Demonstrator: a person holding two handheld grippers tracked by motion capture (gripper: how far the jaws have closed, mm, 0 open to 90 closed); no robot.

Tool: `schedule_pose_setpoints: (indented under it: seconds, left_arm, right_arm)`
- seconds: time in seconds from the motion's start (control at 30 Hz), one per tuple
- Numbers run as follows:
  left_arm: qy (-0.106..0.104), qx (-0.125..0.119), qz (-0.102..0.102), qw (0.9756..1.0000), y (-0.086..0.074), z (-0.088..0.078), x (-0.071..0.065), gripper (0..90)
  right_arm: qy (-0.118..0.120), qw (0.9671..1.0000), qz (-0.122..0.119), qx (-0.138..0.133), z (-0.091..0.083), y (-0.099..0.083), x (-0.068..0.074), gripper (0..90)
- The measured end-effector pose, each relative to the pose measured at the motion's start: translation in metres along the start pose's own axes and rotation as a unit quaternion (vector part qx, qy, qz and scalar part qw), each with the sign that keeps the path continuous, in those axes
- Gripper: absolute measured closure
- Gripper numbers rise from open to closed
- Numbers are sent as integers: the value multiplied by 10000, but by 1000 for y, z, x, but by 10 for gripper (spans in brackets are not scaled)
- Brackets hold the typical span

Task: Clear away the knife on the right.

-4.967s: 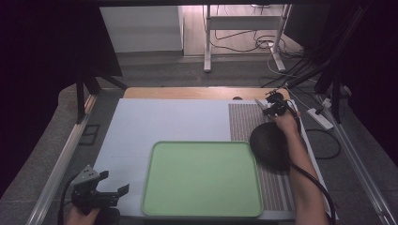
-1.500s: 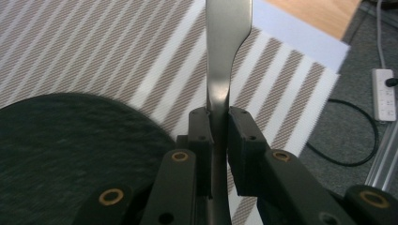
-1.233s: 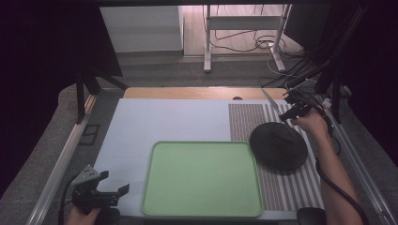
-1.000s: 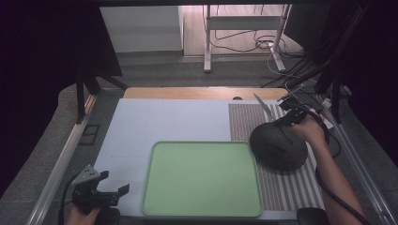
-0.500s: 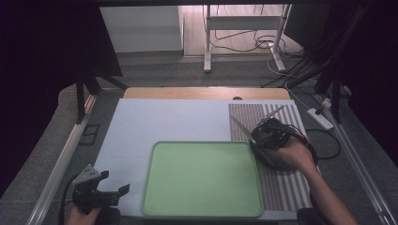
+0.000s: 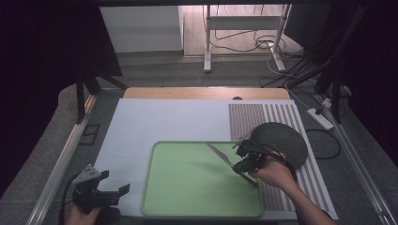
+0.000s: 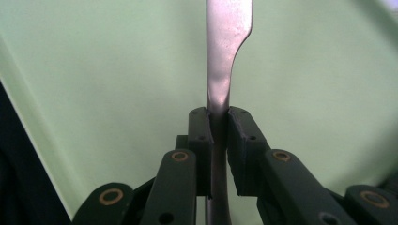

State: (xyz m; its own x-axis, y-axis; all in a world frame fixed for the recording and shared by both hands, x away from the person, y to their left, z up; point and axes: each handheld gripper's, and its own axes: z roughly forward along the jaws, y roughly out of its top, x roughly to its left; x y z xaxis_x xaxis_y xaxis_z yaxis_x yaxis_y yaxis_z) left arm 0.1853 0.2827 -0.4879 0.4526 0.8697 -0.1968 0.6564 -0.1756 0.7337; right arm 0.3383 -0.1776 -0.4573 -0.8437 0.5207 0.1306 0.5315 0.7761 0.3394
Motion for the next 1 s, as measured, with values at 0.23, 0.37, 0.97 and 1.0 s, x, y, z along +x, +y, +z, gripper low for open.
schedule_pose_setpoints:
  seconds: [0.23, 0.37, 0.97, 1.0]
  left_arm:
    - [-1, -15, 27, 10000, 0, 0, 0, 15]
    - [2, -12, 39, 10000, 0, 0, -1, 15]
    - [-1, -5, 43, 10000, 0, 0, -1, 15]
    - [-3, -9, 41, 10000, 0, 0, 0, 15]
  right_arm:
    - [-88, 9993, -18, 350, 30, -5, 8, 801]
    - [-30, 9987, -228, 464, 34, -7, 13, 764]
    - [98, 9948, -1006, -102, 60, 30, 23, 899]
    - [-21, 9947, -1028, -92, 59, 28, 21, 899]
